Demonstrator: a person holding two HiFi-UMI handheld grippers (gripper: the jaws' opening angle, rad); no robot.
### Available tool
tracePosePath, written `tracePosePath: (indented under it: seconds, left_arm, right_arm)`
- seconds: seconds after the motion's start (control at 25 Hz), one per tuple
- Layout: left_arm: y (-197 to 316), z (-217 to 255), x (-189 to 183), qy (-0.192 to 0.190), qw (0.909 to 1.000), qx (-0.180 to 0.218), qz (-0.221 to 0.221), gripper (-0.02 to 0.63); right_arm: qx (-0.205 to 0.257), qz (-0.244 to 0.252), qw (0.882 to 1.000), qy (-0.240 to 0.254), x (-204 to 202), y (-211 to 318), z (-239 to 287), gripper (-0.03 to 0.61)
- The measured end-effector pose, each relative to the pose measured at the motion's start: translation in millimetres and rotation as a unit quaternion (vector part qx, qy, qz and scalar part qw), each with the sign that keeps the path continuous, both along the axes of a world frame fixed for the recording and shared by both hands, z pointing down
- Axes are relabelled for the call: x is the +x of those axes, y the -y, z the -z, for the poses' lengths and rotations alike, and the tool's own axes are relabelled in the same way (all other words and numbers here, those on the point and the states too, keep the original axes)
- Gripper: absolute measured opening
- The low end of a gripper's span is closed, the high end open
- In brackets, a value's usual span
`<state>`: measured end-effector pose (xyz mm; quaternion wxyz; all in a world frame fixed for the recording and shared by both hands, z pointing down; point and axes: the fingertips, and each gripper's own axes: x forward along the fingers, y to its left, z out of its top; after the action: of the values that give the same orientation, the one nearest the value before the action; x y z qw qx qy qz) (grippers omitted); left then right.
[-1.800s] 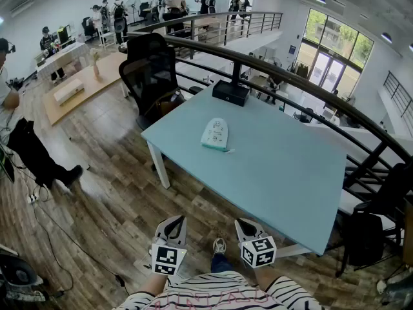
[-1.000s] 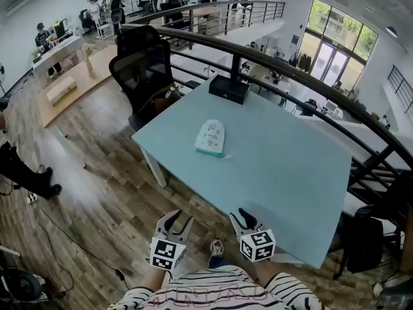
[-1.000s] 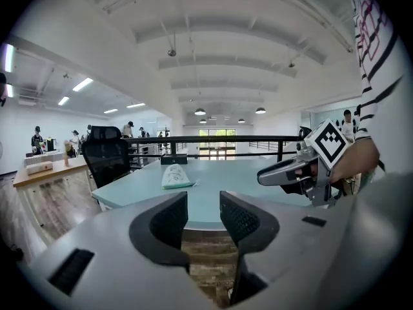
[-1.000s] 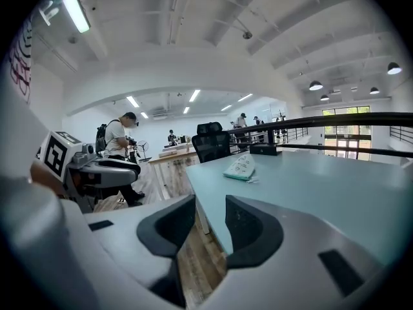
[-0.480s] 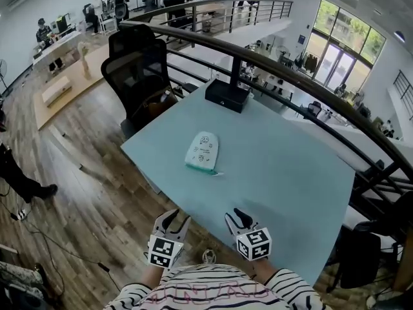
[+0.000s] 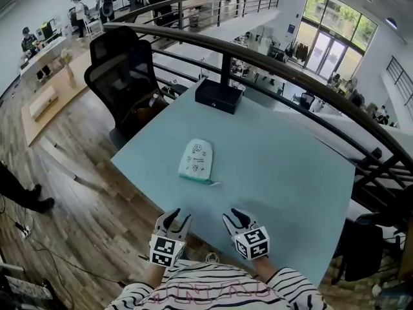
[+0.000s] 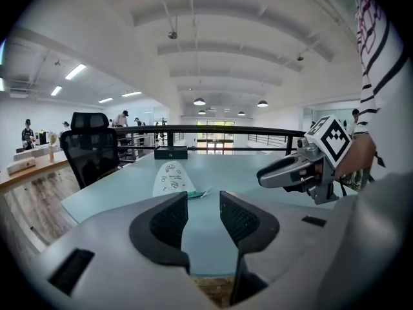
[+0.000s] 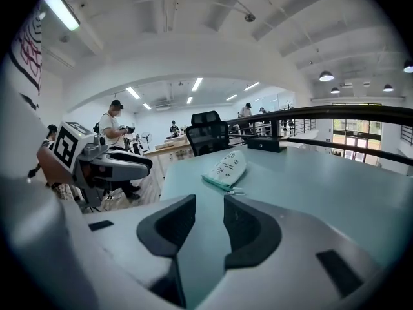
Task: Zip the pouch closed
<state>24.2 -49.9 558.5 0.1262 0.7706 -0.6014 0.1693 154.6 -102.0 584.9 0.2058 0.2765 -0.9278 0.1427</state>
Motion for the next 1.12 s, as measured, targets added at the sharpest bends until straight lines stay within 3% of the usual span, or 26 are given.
tracePosePath:
  seconds: [0.32,0.68,1.12]
  left_arm:
    - [34,-4,-38,0.003,0.9968,-0.013,-0.079,0.132]
    - [58,-15,-86,-0.003,0.9915,-0.018,-0.129,0.132]
    - [75,-23,-130,0.004,0.9780,-0.024,-0.207,0.132]
  right_arm:
    - [0.008,-0.053,0.998,-0.030,-36,27,-7,0.141]
    - [0.016,-0.099,0.993,-0.069,-72,56,-20,0.141]
    - [0.025,-0.144,0.981,-0.125,-90,78,-37,0.141]
